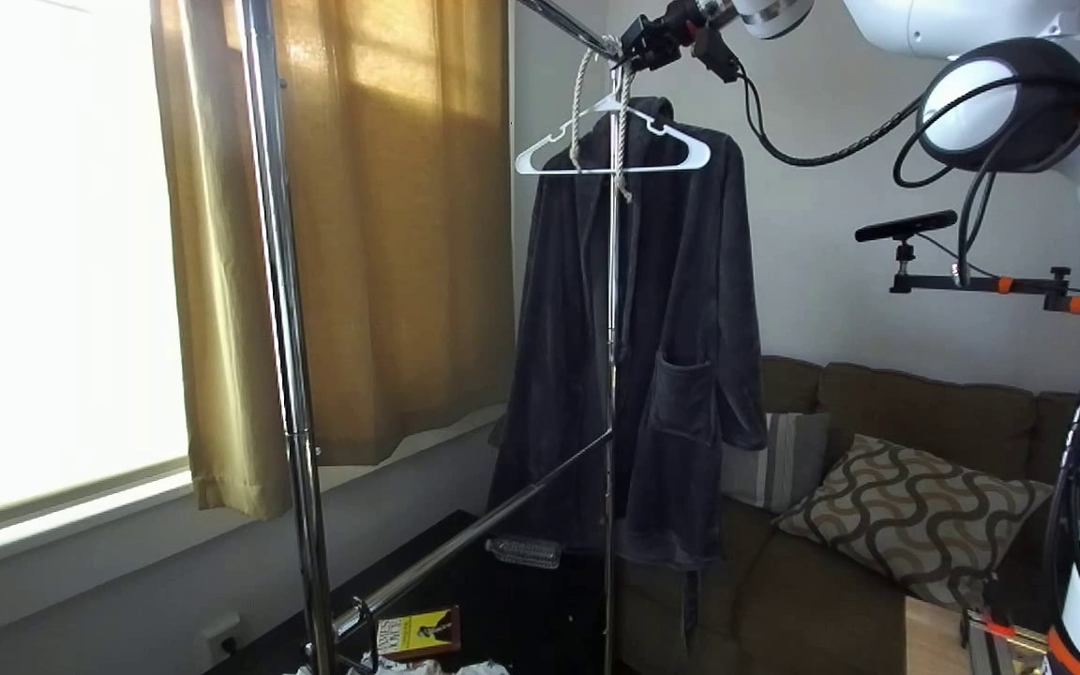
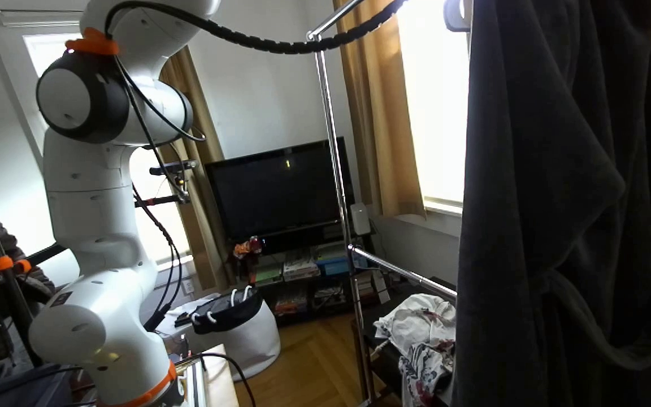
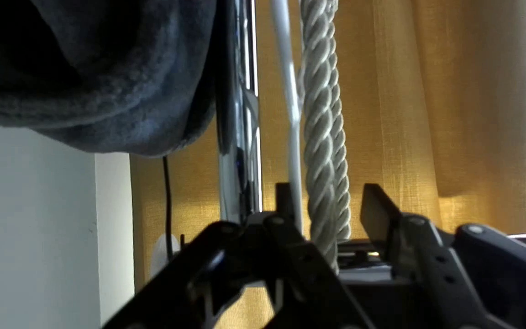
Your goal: Move the piece of rope to the bottom rod
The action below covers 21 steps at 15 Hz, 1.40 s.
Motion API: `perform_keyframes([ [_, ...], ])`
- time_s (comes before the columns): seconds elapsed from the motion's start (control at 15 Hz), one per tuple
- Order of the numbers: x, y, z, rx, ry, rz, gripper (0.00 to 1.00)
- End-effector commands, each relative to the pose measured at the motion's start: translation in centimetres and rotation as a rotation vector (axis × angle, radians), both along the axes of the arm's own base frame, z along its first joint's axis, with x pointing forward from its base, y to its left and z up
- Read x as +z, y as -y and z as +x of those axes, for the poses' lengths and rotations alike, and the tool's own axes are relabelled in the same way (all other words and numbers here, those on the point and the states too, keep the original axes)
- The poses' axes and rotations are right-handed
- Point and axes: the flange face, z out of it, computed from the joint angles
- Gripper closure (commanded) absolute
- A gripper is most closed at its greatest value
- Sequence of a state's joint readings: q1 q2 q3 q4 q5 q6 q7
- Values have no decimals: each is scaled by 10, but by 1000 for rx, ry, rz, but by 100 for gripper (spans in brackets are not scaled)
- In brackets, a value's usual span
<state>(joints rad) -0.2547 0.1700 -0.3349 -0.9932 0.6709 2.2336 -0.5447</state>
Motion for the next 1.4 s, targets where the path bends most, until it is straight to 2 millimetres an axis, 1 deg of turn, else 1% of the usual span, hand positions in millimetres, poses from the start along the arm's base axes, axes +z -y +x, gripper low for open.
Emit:
perform_keyframes([
  [0.0, 6, 6, -5, -14, 40, 1, 85],
  [0.07, 5, 8, -6, -23, 43, 0, 93],
  [0.13, 5, 10, -7, -29, 41, 2, 99],
  [0.2, 5, 12, -8, -33, 39, 0, 100],
  [0.27, 7, 13, -13, -35, 37, -4, 100],
  [0.33, 9, 13, -18, -36, 40, -10, 97],
  [0.47, 22, 16, -37, -43, 52, -40, 97],
  [0.53, 29, 19, -50, -46, 59, -45, 97],
  [0.67, 38, 23, -72, -45, 50, -43, 97],
  [0.8, 39, 18, -93, 23, -16, -7, 97],
  [0.93, 33, 6, -107, 94, -104, 43, 97],
  [1.0, 29, -4, -110, 128, -147, 62, 97],
  [1.13, 14, -36, -98, 196, -248, 76, 97],
  [1.27, -17, -64, -76, 215, -373, 10, 97],
  [1.33, -33, -71, -65, 211, -429, -22, 97],
])
